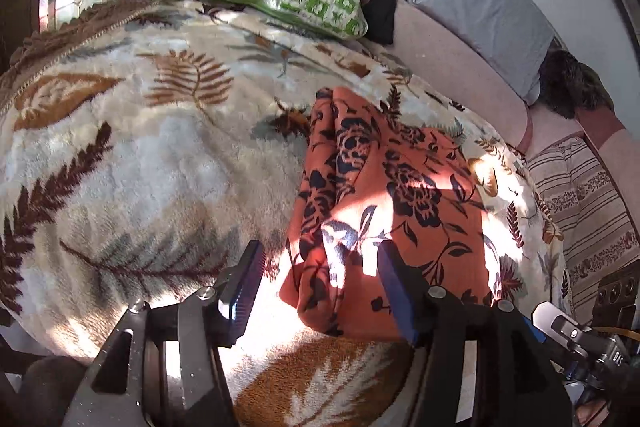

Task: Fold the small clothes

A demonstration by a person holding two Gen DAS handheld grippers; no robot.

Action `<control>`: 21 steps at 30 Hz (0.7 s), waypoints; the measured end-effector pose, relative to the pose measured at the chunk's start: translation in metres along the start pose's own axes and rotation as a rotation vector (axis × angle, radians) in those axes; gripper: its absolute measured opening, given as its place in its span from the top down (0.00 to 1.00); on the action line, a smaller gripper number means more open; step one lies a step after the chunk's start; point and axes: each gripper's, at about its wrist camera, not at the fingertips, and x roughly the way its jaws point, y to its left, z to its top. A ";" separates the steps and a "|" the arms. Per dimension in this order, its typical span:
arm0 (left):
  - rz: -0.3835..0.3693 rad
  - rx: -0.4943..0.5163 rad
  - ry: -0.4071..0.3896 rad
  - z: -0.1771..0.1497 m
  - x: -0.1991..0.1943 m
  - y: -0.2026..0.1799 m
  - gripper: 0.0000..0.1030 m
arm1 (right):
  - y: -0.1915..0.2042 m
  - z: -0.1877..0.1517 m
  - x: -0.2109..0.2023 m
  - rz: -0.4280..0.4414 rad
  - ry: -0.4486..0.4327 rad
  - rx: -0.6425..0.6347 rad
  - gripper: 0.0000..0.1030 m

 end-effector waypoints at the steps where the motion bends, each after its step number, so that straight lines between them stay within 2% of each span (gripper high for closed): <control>1: -0.009 0.011 -0.009 0.009 -0.001 -0.003 0.38 | -0.002 0.001 -0.002 0.003 -0.006 0.007 0.15; 3: -0.060 0.029 0.022 0.029 0.012 -0.007 0.38 | -0.006 0.005 -0.005 0.017 -0.017 0.028 0.15; 5: -0.055 0.056 0.080 0.048 0.039 -0.014 0.39 | -0.011 0.010 -0.007 0.044 -0.026 0.054 0.15; 6: -0.078 0.058 0.110 0.057 0.053 -0.016 0.39 | -0.012 0.013 -0.008 0.054 -0.030 0.061 0.15; 9: -0.075 0.086 0.114 0.076 0.081 -0.025 0.40 | -0.013 0.016 -0.009 0.064 -0.033 0.045 0.15; 10: -0.041 0.120 0.141 0.077 0.097 -0.026 0.53 | -0.016 0.016 -0.009 0.063 -0.030 0.043 0.15; 11: 0.026 0.123 0.201 0.074 0.119 -0.019 0.66 | -0.021 0.015 -0.007 0.060 -0.026 0.049 0.15; 12: 0.018 0.059 0.243 0.071 0.136 -0.005 0.63 | -0.026 0.014 -0.005 0.055 -0.020 0.063 0.15; 13: -0.012 0.000 0.233 0.071 0.140 0.008 0.56 | -0.033 0.014 -0.002 0.054 -0.013 0.085 0.15; 14: -0.028 -0.009 0.232 0.073 0.138 0.011 0.56 | -0.040 0.014 0.000 0.055 -0.006 0.109 0.15; 17: 0.041 0.097 0.186 0.075 0.122 -0.008 0.56 | -0.051 0.018 -0.003 0.075 -0.015 0.136 0.15; 19: 0.086 0.163 0.129 0.073 0.101 -0.025 0.56 | -0.056 0.025 -0.006 0.090 -0.028 0.144 0.15; 21: 0.059 0.207 0.066 0.069 0.078 -0.040 0.57 | -0.064 0.034 -0.012 0.111 -0.056 0.169 0.15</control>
